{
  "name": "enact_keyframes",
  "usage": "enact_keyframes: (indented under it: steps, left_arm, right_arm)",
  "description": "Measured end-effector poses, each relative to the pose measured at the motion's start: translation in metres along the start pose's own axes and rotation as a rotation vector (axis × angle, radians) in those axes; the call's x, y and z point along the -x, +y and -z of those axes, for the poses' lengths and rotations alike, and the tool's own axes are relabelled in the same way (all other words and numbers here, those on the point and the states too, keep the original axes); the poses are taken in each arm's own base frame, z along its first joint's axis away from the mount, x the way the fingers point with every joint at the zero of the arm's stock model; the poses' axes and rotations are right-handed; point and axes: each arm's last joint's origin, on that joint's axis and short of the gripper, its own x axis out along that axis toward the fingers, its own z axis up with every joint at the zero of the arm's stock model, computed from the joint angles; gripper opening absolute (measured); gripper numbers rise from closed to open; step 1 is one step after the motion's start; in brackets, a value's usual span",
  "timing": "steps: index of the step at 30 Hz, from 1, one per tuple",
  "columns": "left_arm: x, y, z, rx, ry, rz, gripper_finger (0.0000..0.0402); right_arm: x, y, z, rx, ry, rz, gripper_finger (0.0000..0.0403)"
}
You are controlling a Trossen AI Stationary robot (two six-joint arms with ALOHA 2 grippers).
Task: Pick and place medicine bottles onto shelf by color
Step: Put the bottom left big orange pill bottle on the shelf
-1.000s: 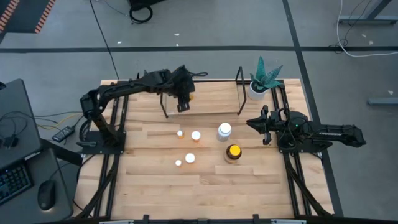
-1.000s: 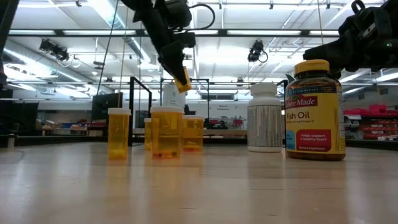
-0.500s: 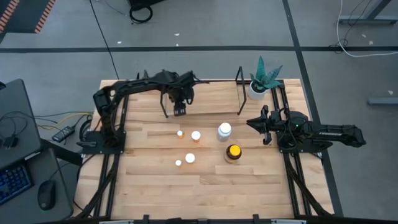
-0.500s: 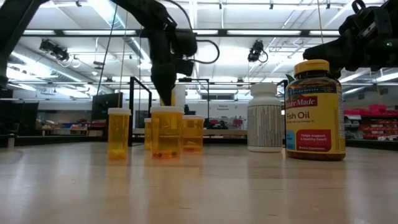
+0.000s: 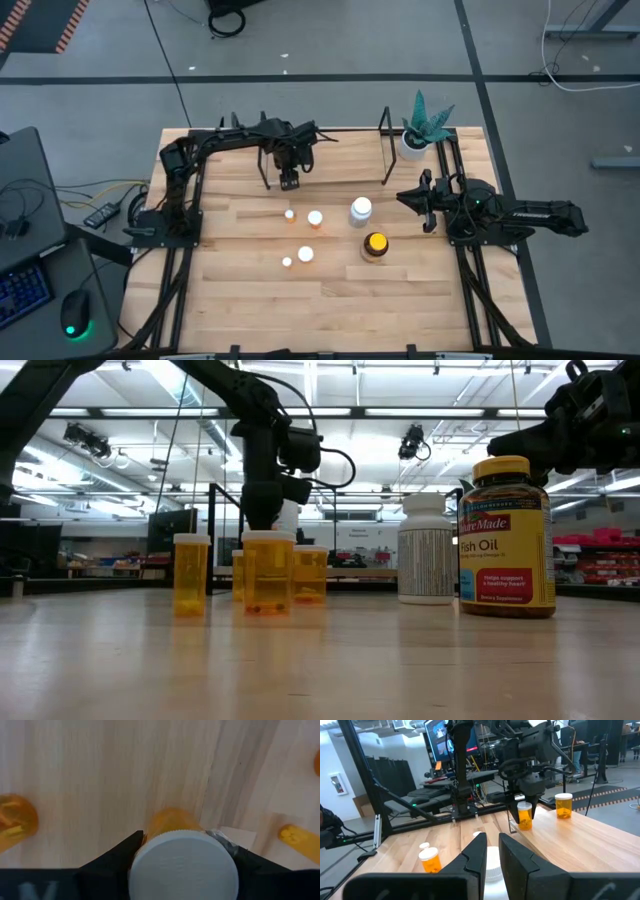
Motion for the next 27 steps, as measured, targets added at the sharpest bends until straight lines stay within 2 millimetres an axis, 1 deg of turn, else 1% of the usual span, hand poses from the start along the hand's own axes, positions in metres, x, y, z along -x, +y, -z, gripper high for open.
enact_keyframes:
  steps: [4,11,15,21,27]
  left_arm:
    - [0.0001,0.0006,0.0013,0.027,0.019,-0.027,0.0209]
    - [0.0002,0.0005,0.0027,0.03,0.036,-0.037,0.0261]
    - [0.0007,0.0014,0.0031,0.029,0.044,-0.067,0.028]
    - [0.0019,0.0015,0.0036,0.012,0.046,-0.077,0.0283]
    - [0.0028,-0.0009,0.0029,-0.027,0.063,-0.139,0.0283]
  right_arm:
    - [0.0,0.0,0.0,0.0,0.0,0.0,0.0057]
    - [0.0,0.0,0.0,0.0,0.0,0.0,0.0057]
    - [0.0,0.0,-0.0001,0.0,0.0,0.0,0.0057]
    - [0.0,0.0,0.0001,0.0,0.0,0.0,0.0057]
    - [0.0,0.0,0.0,0.0,0.0,0.0,0.0057]
